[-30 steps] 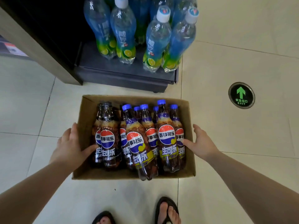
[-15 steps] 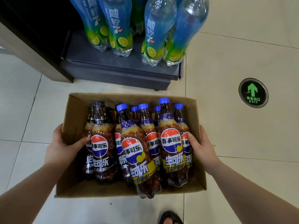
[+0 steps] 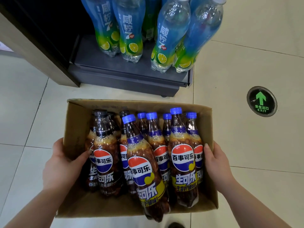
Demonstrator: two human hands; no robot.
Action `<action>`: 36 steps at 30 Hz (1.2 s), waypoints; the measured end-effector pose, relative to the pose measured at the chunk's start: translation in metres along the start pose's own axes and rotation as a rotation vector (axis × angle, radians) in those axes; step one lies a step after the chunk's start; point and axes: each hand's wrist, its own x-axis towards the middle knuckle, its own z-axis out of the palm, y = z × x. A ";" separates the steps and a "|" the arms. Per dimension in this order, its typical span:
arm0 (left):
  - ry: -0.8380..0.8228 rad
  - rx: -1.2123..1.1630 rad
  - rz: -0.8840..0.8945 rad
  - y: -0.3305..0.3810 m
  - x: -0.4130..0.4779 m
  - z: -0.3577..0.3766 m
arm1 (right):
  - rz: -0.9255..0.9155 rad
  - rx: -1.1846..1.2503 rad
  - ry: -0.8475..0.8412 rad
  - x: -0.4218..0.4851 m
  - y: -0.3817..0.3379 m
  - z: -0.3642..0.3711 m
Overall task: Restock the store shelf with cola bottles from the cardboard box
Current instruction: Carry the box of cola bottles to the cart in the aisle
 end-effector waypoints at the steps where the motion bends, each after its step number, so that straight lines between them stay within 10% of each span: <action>1: 0.011 0.011 0.001 0.000 -0.004 -0.005 | -0.004 -0.019 0.020 -0.005 -0.004 -0.003; 10: 0.054 0.102 -0.012 0.021 -0.075 -0.114 | -0.041 -0.157 0.056 -0.105 -0.085 -0.073; 24: 0.247 -0.059 -0.095 0.075 -0.278 -0.485 | -0.409 -0.531 -0.092 -0.372 -0.354 -0.234; 36: 0.472 -0.304 -0.327 -0.058 -0.351 -0.710 | -0.813 -0.663 -0.290 -0.562 -0.528 -0.130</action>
